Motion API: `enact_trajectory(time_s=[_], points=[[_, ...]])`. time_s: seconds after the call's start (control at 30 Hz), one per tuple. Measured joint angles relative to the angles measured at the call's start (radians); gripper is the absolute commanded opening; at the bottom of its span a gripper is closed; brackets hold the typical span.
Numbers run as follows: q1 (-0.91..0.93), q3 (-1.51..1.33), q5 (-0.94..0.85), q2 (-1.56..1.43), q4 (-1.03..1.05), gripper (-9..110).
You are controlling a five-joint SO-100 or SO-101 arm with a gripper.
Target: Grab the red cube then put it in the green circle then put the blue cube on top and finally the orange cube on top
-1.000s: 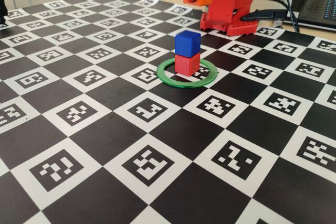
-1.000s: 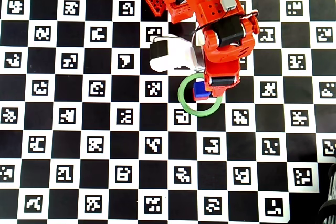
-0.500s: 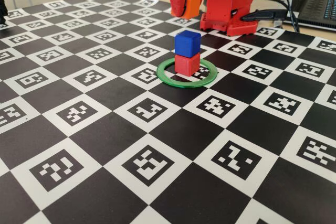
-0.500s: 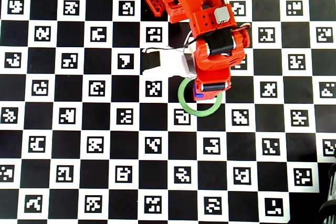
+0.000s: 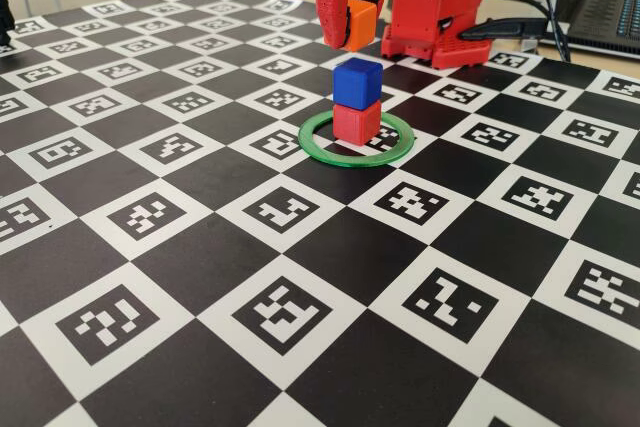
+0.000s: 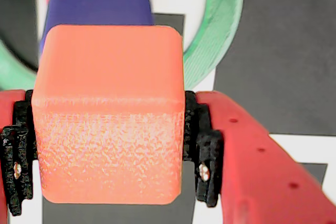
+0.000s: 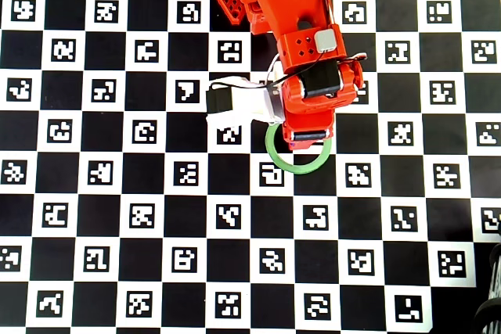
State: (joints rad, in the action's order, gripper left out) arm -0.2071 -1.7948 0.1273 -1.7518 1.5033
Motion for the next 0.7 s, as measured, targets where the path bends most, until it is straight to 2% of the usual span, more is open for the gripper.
enact_trajectory(time_s=[0.7], points=[[-0.023,0.002,0.057,0.021,-0.043,4]])
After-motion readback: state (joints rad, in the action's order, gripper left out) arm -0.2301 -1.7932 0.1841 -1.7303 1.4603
